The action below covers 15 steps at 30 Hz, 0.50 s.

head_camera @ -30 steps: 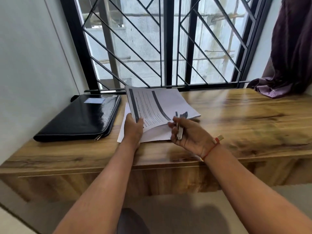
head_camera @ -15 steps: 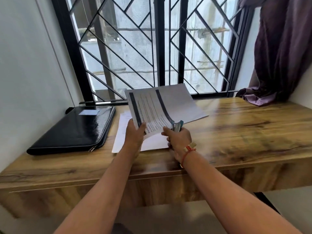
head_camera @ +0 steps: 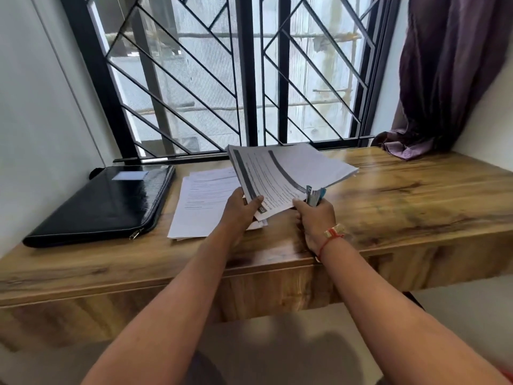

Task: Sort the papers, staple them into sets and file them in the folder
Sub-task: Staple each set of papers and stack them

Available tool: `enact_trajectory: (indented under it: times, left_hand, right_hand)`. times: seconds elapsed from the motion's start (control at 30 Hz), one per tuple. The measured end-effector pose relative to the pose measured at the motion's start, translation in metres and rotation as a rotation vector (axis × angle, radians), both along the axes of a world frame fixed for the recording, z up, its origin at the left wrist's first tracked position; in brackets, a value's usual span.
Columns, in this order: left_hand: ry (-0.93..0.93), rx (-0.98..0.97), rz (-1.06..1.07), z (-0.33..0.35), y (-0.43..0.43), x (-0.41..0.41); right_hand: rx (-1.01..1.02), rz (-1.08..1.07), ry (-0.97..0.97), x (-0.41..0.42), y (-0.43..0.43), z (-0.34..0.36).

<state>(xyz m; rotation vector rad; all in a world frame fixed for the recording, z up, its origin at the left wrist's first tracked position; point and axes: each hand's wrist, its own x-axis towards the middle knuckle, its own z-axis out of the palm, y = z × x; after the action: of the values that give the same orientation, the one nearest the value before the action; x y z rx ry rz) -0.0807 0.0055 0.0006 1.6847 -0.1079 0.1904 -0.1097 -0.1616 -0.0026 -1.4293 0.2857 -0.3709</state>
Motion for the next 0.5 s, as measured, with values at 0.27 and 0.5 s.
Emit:
enact_trajectory:
  times: [0.27,0.5]
  left_hand:
    - [-0.040,-0.101,0.019,-0.014,0.004,-0.008]
    - [-0.051,-0.113,0.075,-0.014,0.004,-0.009]
  right_hand:
    - [-0.128,0.036,0.022,-0.002,0.001,-0.001]
    - [-0.106,0.161,0.140,0.000,-0.003,0.002]
